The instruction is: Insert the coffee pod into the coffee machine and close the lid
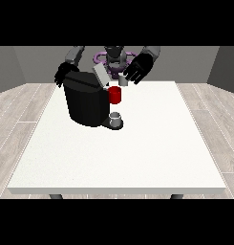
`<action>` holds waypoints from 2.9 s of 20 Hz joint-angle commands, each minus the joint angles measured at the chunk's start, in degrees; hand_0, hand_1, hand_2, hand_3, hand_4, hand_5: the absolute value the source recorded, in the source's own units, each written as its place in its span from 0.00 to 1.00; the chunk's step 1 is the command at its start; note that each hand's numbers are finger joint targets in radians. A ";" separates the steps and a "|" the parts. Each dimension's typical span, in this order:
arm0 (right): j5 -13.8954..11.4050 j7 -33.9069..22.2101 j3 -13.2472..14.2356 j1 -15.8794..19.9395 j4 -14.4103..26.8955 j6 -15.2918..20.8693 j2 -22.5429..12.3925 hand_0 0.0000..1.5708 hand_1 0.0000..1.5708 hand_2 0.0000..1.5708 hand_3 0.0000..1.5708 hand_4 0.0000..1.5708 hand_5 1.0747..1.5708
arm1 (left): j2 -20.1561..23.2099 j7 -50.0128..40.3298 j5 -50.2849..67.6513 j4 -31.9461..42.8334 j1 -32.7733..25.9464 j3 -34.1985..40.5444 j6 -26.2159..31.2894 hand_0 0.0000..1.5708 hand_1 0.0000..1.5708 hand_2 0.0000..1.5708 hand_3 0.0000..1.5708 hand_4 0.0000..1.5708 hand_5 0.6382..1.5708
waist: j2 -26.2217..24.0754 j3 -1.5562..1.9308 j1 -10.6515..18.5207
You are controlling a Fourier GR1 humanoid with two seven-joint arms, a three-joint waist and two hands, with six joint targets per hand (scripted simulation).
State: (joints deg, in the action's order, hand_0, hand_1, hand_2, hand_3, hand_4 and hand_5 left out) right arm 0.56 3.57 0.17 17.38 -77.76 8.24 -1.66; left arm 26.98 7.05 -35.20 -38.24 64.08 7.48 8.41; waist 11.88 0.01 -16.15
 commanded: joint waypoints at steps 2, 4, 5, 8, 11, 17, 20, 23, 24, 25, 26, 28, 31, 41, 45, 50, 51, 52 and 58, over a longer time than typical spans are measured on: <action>-0.61 -0.58 0.68 2.94 -0.80 1.75 0.17 0.00 0.00 0.00 0.00 0.33 1.00 | 0.28 -0.55 -0.46 0.50 3.09 0.18 0.50 0.81 0.81 0.83 0.79 0.31 1.00 | 1.79 0.00 -0.32; 0.71 -1.43 3.16 5.51 -0.54 1.45 -1.57 0.00 0.00 0.00 0.00 0.29 1.00 | -2.02 0.27 -1.26 0.15 1.79 -0.42 -2.94 0.83 0.83 0.85 0.79 0.31 1.00 | 3.78 0.00 -0.25; -1.34 -3.78 0.50 4.84 -2.18 3.30 0.18 0.00 0.00 0.00 0.00 0.31 1.00 | -1.24 -0.28 -0.95 1.61 2.60 -0.21 -0.48 0.83 0.83 0.85 0.79 0.31 1.00 | 2.21 -0.01 -0.87; 1.67 -2.35 3.49 2.00 -2.05 0.26 -2.37 0.00 0.00 0.00 0.00 0.33 1.00 | 2.40 1.30 -0.66 2.08 1.50 0.55 2.29 0.82 0.82 0.84 0.78 0.32 1.00 | 1.50 0.00 -0.53; -0.04 -0.32 0.80 1.56 -1.10 2.22 1.22 0.00 0.00 0.00 0.00 0.33 1.00 | -2.81 -1.24 -1.68 1.57 2.27 -0.78 -1.01 0.84 0.84 0.85 0.78 0.32 1.00 | 1.95 0.01 -0.77; 1.65 -0.42 3.26 1.97 -0.31 0.82 -0.86 0.00 0.00 0.00 0.00 0.32 1.00 | -3.49 1.34 -2.01 0.98 1.29 -0.95 -2.16 0.75 0.75 0.80 0.75 0.32 1.00 | 3.00 0.01 0.43; -0.13 -1.67 0.04 1.31 -3.56 2.36 1.47 0.00 0.00 0.00 0.00 0.32 1.00 | -1.07 0.24 -2.33 3.28 2.81 -0.09 -0.80 0.75 0.75 0.80 0.76 0.31 1.00 | 2.89 -0.01 -1.61; 2.15 0.91 4.70 2.25 0.31 0.85 -1.60 0.00 0.00 0.00 0.00 0.34 1.00 | -2.90 0.15 -1.85 1.74 2.92 -0.81 1.06 0.76 0.76 0.81 0.76 0.33 1.00 | 2.48 0.02 0.88; 1.62 -0.47 2.64 0.84 -1.30 -0.03 -1.18 0.00 0.00 0.00 0.00 0.33 1.00 | -2.98 -0.71 -1.98 2.86 3.01 -0.23 -0.11 0.77 0.77 0.81 0.77 0.33 1.00 | 2.62 0.01 -1.12; 2.64 -0.93 3.19 0.90 -1.90 -1.76 -2.46 0.00 0.00 0.00 0.00 0.33 1.00 | -1.90 -0.74 -2.15 3.18 3.09 -0.17 0.73 0.75 0.75 0.81 0.77 0.33 1.00 | 2.15 0.01 -1.42; 1.52 -0.16 2.55 1.50 -1.59 0.41 -0.76 0.00 0.00 0.00 0.00 0.31 1.00 | -1.87 -0.33 -2.82 2.91 3.50 -0.51 -0.30 0.74 0.74 0.79 0.75 0.32 1.00 | 3.31 0.00 -0.83; 0.35 0.96 1.21 0.01 -2.43 2.22 1.26 0.00 0.00 0.00 0.00 0.29 1.00 | -1.21 -0.88 -2.66 3.56 3.72 0.10 -0.02 0.75 0.75 0.79 0.76 0.31 1.00 | 2.85 0.00 -1.11; 1.49 -0.27 2.83 2.05 -1.55 1.64 -0.03 0.00 0.00 0.00 0.00 0.29 1.00 | -2.79 -1.46 -2.66 3.44 4.14 -0.29 0.48 0.78 0.78 0.81 0.76 0.31 1.00 | 2.90 0.01 -0.41; 1.91 1.62 3.73 0.90 0.48 0.38 -1.11 0.00 0.00 0.00 0.00 0.26 1.00 | -2.44 -0.58 -3.30 3.12 3.54 -0.70 1.92 0.74 0.74 0.76 0.67 0.29 1.00 | 3.47 0.02 0.34; 1.94 -1.53 2.50 -0.26 -2.93 0.27 -0.98 0.00 0.00 0.00 0.00 0.25 1.00 | 0.30 2.16 -4.33 4.12 2.40 -0.40 0.77 0.71 0.71 0.74 0.63 0.28 1.00 | 3.36 -0.01 -1.14; 1.96 0.67 3.07 0.71 -2.72 -0.38 -1.87 0.00 0.00 0.00 0.00 0.28 1.00 | 0.42 2.21 -4.92 3.99 3.20 -0.59 0.80 0.67 0.67 0.71 0.61 0.23 1.00 | 4.06 0.00 -0.85; 1.56 0.73 3.36 2.73 -1.47 1.60 -0.62 0.00 0.00 0.00 0.00 0.28 1.00 | -1.05 0.03 -4.64 3.93 5.47 -0.34 0.64 0.67 0.67 0.72 0.61 0.23 1.00 | 5.54 0.01 -1.05; 1.15 -0.82 2.65 1.11 -3.12 2.13 -0.36 0.00 0.00 0.00 0.00 0.27 1.00 | -2.63 1.56 -5.28 3.85 2.08 -0.87 -2.38 0.67 0.67 0.71 0.61 0.23 1.00 | 3.80 -0.01 -0.91; 1.41 -1.44 2.87 2.66 -2.02 1.00 -1.35 0.00 0.00 0.00 0.00 0.29 1.00 | 0.48 3.07 -6.64 4.01 4.40 -2.37 2.74 0.36 0.36 0.52 0.41 0.15 1.00 | 4.35 0.01 -0.14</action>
State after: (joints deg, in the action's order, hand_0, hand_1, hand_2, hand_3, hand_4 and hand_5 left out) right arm 1.62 2.74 2.46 18.81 -80.39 9.86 -2.12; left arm 25.95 9.60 -40.57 -34.60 67.25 6.43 8.29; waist 15.87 0.05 -16.55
